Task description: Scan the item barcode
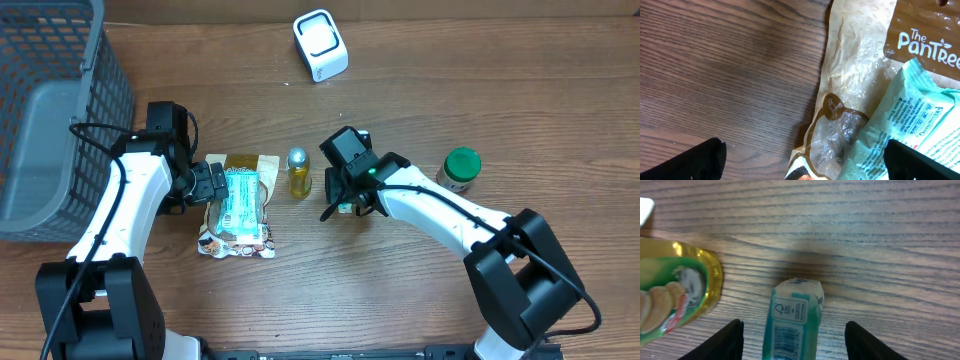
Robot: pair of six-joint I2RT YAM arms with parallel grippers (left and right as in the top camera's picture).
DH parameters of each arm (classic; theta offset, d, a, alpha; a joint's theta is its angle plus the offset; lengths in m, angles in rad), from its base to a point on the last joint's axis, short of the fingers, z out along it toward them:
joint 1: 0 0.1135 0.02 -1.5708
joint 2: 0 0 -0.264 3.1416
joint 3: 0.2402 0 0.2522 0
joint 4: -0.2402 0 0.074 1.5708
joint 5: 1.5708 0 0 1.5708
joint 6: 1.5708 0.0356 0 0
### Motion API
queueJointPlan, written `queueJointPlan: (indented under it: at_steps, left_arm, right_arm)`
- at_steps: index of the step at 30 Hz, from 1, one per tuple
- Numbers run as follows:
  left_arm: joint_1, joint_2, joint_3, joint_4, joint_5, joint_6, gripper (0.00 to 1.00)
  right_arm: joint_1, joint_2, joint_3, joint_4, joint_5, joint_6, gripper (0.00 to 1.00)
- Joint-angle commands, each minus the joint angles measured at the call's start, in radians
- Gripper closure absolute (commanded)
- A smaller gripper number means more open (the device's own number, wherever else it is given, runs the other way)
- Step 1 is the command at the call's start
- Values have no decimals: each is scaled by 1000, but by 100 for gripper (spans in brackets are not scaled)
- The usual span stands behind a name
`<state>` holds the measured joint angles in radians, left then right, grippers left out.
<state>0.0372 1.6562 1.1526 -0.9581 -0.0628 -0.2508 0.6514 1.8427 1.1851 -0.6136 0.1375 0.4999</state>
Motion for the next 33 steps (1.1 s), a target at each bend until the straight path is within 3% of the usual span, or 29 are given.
queueJointPlan:
  at_steps: [1, 19, 23, 27, 29, 31, 33]
  left_arm:
    - [-3, 4, 15, -2, 8, 11, 0]
    - [-3, 4, 15, -2, 8, 11, 0]
    - [-3, 4, 15, -2, 8, 11, 0]
    - [-3, 4, 15, -2, 8, 11, 0]
    - [-3, 4, 15, -2, 8, 11, 0]
    - [-3, 4, 15, -2, 8, 11, 0]
    - [-3, 4, 15, -2, 8, 11, 0]
  right_arm:
    - [4, 18, -6, 10, 12, 2, 39]
    - [4, 69, -6, 23, 12, 2, 40]
    - [4, 86, -6, 22, 11, 2, 62]
    - [4, 86, -6, 22, 11, 2, 77]
    - [4, 86, -6, 22, 12, 2, 72]
    - [4, 86, -6, 22, 12, 2, 50]
    - [4, 86, -6, 24, 13, 2, 47]
